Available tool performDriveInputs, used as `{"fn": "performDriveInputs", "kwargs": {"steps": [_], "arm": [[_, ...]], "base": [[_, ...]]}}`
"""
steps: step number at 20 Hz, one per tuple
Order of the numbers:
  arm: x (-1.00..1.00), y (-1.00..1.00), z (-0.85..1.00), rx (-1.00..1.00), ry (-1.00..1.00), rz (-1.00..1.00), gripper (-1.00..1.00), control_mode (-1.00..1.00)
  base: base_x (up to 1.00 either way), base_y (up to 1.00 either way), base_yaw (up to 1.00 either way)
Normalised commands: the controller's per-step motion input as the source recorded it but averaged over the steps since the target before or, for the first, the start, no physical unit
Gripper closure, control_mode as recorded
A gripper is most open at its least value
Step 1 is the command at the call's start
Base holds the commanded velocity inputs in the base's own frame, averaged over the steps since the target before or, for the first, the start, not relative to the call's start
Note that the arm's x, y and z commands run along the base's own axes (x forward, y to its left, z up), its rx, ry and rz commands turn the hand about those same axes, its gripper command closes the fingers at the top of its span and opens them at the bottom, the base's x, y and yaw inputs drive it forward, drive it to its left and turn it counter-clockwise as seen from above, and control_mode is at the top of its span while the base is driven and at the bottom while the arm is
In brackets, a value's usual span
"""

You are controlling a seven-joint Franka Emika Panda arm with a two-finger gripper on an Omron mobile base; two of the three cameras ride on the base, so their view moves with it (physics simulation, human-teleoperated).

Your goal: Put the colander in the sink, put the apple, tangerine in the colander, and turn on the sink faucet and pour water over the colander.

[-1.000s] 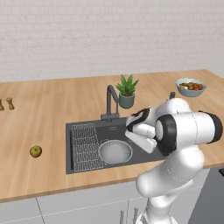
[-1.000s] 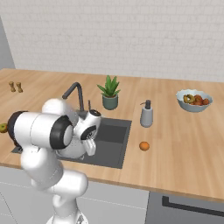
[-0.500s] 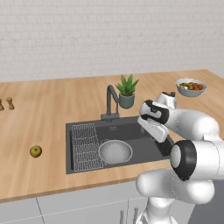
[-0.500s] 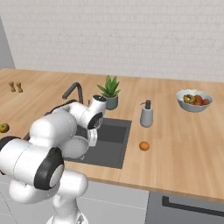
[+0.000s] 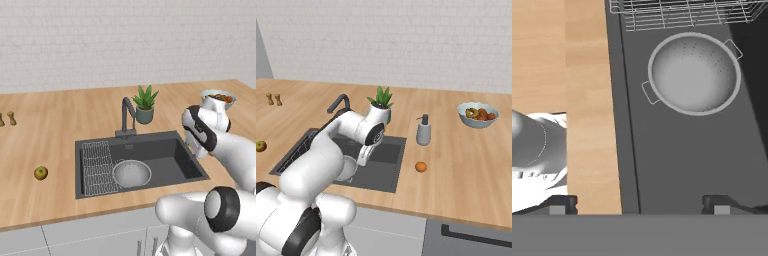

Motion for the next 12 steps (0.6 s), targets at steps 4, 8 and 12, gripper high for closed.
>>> {"fn": "performDriveInputs", "kwargs": {"steps": [4, 8, 12], "arm": [[-0.11, -0.67, 0.37, 0.00, 0.20, -0.72, -1.00, -1.00], [0.00, -0.71, 0.18, 0.00, 0.19, -0.78, -1.00, -1.00], [0.00, -0.66, 0.04, 0.00, 0.18, -0.81, -1.00, -1.00]], "base": [[0.00, 0.00, 0.00], [0.00, 0.00, 0.00], [0.00, 0.00, 0.00]]}}
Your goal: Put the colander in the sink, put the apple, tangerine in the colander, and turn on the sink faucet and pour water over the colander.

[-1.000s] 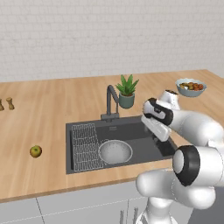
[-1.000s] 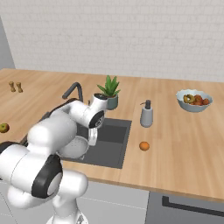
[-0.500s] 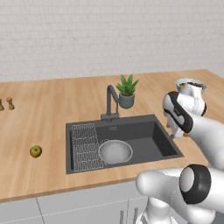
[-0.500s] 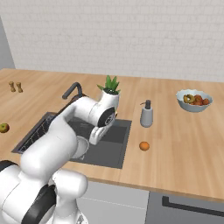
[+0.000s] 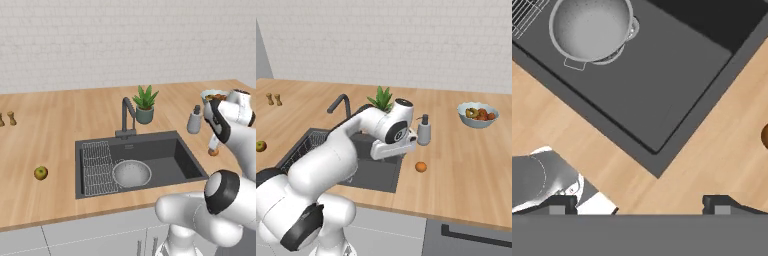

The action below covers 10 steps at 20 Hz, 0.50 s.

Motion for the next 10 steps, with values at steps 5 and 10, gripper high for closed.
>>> {"fn": "performDriveInputs", "kwargs": {"steps": [5, 10], "arm": [[0.00, -0.62, -0.02, 0.00, 0.11, -0.77, -1.00, -1.00], [0.00, -0.17, -0.19, 0.00, 0.00, -0.52, -1.00, -1.00]], "base": [[0.00, 0.00, 0.00], [0.00, 0.00, 0.00]]}}
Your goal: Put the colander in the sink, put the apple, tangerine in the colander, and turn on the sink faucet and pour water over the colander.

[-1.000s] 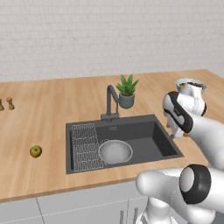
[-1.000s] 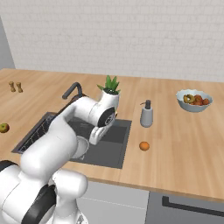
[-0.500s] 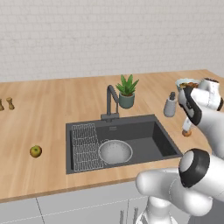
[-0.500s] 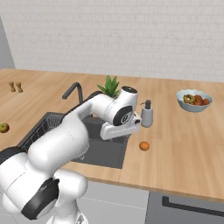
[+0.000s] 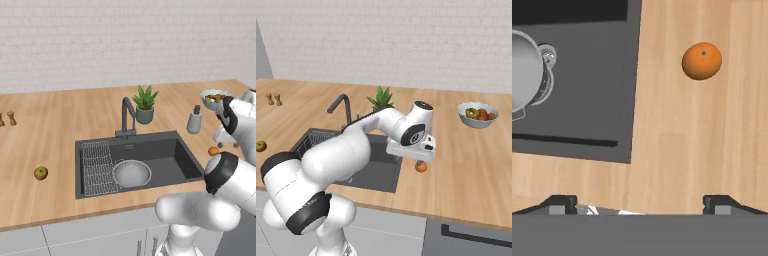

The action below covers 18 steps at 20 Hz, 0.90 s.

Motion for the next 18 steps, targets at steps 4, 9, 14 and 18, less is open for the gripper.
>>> {"fn": "performDriveInputs", "kwargs": {"steps": [4, 9, 14, 18], "arm": [[0.00, 0.00, -0.17, 0.00, 0.00, -0.22, -1.00, -1.00], [0.12, 0.06, -0.13, 0.00, 0.00, -0.14, -1.00, -1.00], [0.37, 0.05, -0.28, -0.01, -0.02, -0.01, -1.00, -1.00], [0.29, 0.00, -0.35, 0.00, 0.00, 0.00, -1.00, -1.00]], "base": [[0.00, 0.00, 0.00], [0.00, 0.00, 0.00], [0.00, 0.00, 0.00], [0.00, 0.00, 0.00]]}}
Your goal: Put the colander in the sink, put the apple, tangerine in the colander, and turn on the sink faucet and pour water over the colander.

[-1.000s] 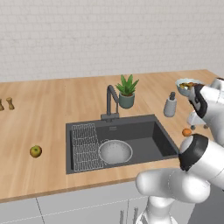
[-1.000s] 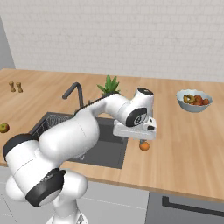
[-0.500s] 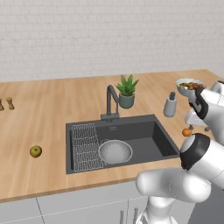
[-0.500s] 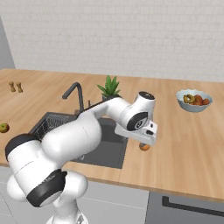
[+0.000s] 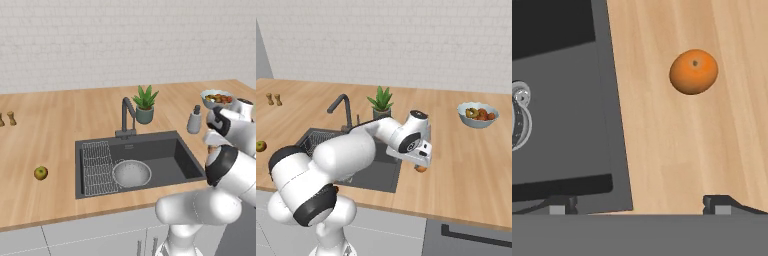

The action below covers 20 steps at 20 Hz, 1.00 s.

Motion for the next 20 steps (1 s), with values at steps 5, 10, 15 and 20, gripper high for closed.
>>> {"fn": "performDriveInputs", "kwargs": {"steps": [5, 10, 15, 20], "arm": [[0.32, 0.00, -0.18, 0.00, 0.00, 0.00, -1.00, -1.00], [0.30, -0.06, -0.04, 0.00, 0.00, 0.00, -1.00, -1.00], [0.27, -0.13, -0.09, 0.00, 0.00, 0.00, -1.00, -1.00], [0.07, -0.22, -0.14, 0.00, 0.00, 0.00, -1.00, -1.00]], "base": [[0.00, 0.00, 0.00], [0.00, 0.00, 0.00], [0.00, 0.00, 0.00], [0.00, 0.00, 0.00]]}}
